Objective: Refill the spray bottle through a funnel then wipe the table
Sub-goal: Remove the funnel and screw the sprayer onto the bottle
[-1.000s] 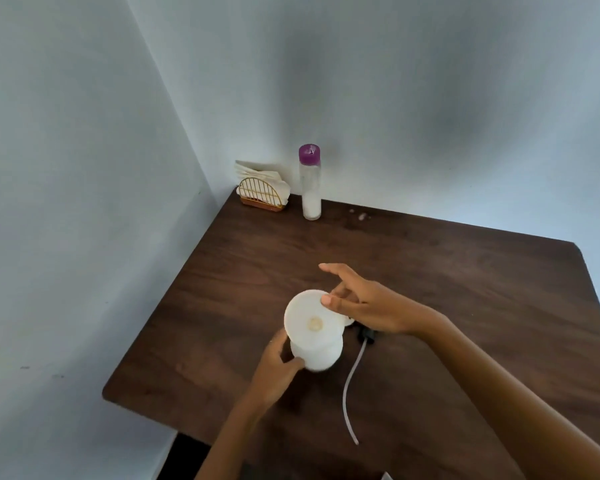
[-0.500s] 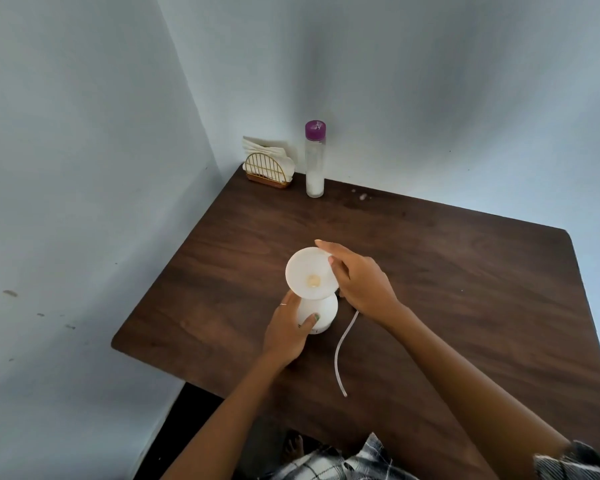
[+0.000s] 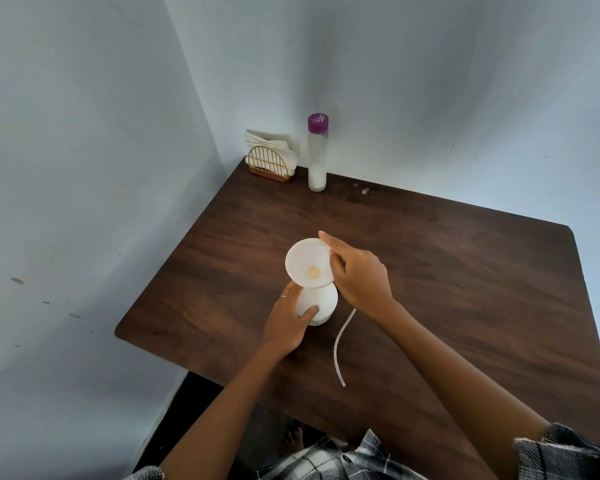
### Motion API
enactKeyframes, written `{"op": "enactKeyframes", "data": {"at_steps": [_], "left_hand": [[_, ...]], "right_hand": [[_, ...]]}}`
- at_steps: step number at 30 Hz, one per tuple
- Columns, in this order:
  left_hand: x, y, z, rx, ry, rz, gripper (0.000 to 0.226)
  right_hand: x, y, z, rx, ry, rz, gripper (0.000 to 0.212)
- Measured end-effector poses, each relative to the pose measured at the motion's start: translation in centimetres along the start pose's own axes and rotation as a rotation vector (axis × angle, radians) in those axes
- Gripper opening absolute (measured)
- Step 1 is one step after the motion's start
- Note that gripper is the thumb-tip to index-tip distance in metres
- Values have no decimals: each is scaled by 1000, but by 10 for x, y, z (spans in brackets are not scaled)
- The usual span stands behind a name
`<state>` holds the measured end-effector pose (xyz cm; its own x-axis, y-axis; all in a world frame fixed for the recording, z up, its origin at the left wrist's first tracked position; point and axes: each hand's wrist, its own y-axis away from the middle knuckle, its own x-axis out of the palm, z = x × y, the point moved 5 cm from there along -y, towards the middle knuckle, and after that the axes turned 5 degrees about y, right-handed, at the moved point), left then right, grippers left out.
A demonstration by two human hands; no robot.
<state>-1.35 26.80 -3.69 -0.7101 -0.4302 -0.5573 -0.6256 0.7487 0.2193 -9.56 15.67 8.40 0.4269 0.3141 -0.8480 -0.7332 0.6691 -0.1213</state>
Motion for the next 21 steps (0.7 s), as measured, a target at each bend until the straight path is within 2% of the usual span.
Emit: {"op": "enactKeyframes", "data": {"at_steps": [2, 6, 9, 13, 16, 19, 21], "left_hand": [[0, 0, -1, 0, -2, -1, 63], [-1, 1, -2, -6, 8, -11, 63], [0, 1, -1, -7, 6, -4, 63], [-1, 0, 1, 0, 15, -4, 63], [0, 0, 2, 3, 19, 6, 63], [-1, 0, 0, 1, 40, -9, 62], [-1, 1, -1, 2, 46, -8, 62]], "right_hand": [[-4, 1, 1, 3, -15, -56, 39], [2, 0, 2, -7, 9, 16, 40], [-1, 1, 2, 4, -35, -72, 39], [4, 1, 1, -7, 16, 3, 41], [-2, 4, 0, -6, -6, -113, 39], [4, 3, 2, -27, 21, -24, 41], [2, 3, 1, -30, 2, -62, 41]]}}
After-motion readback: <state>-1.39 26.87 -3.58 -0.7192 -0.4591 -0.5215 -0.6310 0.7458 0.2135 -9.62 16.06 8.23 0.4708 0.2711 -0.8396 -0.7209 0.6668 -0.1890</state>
